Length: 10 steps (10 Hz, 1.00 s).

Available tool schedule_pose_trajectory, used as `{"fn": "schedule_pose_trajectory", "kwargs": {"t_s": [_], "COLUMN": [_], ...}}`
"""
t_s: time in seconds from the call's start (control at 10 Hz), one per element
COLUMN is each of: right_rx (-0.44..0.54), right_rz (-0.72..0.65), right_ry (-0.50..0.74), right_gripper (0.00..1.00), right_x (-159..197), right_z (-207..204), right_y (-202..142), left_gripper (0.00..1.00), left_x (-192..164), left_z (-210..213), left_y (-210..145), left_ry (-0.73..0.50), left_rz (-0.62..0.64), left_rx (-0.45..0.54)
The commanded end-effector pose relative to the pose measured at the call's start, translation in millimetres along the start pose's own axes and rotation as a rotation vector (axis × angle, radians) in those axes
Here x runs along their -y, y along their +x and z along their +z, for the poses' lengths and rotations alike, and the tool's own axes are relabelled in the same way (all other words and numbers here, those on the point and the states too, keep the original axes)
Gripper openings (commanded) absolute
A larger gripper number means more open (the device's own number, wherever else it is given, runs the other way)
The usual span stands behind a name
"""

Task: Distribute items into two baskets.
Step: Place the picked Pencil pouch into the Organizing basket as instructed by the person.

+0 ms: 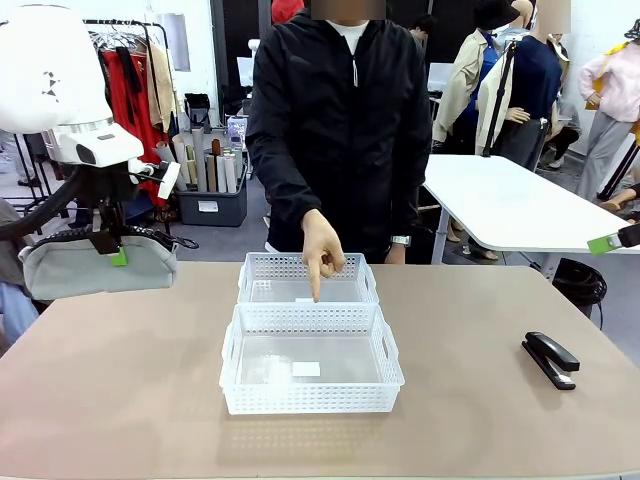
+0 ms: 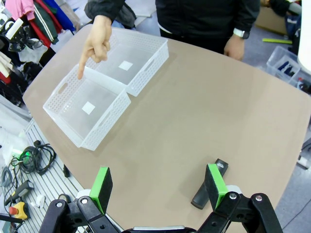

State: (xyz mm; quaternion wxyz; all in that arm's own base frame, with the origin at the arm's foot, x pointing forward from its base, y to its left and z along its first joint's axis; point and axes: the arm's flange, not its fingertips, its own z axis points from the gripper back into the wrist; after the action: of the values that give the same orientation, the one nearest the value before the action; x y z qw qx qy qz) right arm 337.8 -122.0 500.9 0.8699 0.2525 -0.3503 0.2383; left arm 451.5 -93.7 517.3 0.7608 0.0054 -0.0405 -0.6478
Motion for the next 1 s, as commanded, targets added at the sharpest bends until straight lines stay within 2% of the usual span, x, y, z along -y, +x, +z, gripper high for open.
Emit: {"fn": "schedule_pose_trajectory", "kwargs": {"t_s": [0.0,0.7,0.9], "right_rx": [0.005,0.005,0.005], "right_rz": [0.003,0.003,0.003], "right_ry": [0.004,0.004,0.004], "right_gripper": [1.0,1.0,1.0], "right_x": [-0.8,-0.8,-0.8], "right_z": [0.7,0.7,0.7], "right_y": [0.4,0.4,0.4], "left_gripper": [0.0,0.0,0.0], "left_x": [-1.7,-1.7,9.3], "left_z": [2.5,2.5,-2.6], "left_y": [-1.1,-1.1,3.0], "left_ry": [0.013,0.013,-0.007], "left_rz": [0.009,0.009,-0.012], "left_rx": [-0.006,-0.006,-0.005]}}
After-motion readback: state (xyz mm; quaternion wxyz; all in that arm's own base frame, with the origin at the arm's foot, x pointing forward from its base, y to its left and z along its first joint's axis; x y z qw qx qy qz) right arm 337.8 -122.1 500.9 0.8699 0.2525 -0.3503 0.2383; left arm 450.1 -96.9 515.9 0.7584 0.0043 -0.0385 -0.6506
